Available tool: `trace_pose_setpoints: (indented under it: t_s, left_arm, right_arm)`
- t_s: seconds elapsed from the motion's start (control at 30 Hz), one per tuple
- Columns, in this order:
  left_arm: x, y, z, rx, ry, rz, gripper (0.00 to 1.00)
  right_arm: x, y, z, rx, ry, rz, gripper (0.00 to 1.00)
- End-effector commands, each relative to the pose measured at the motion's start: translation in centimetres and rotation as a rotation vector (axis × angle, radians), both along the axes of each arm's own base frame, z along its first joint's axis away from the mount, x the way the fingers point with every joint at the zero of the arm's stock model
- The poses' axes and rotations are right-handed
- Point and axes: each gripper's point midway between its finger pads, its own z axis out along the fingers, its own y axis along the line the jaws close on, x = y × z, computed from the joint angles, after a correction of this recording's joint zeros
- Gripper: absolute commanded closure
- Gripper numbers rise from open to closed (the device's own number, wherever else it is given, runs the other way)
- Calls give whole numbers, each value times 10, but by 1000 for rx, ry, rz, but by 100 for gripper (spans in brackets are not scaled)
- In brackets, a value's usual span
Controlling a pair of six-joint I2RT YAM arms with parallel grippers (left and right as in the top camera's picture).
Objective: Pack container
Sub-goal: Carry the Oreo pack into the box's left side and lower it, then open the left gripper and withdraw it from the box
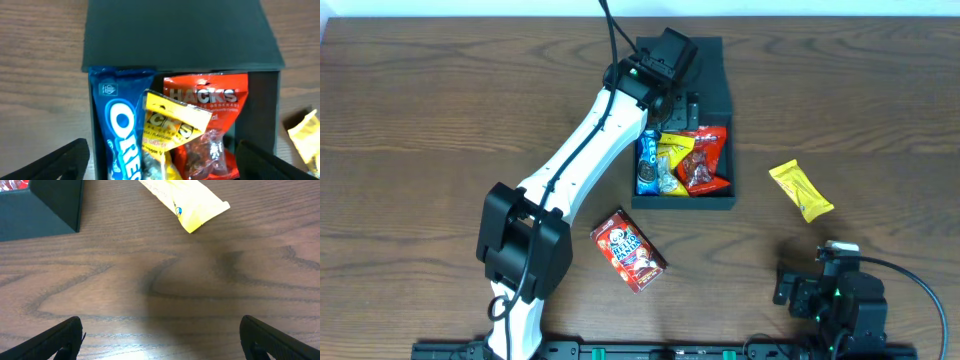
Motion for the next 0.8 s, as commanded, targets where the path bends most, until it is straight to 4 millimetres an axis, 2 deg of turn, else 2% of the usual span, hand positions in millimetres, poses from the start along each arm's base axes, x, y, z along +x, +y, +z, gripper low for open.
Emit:
trace_pose_setpoints:
  t_s: [0.0,0.17,0.5,0.77]
  left_arm:
    - [2,2,-13,16,21,-13,2]
    - [3,0,-30,25,49,-16,5]
    - [4,-6,-42,18,67,-25,5]
    - [1,-8,-61,34,104,-31,5]
  right_arm:
    - [-1,0,-1,-8,2,8,1]
    - [-1,0,-1,-8,2,7,1]
    - [-1,0,-1,-8,2,8,1]
    - [-1,0,-1,-8,2,7,1]
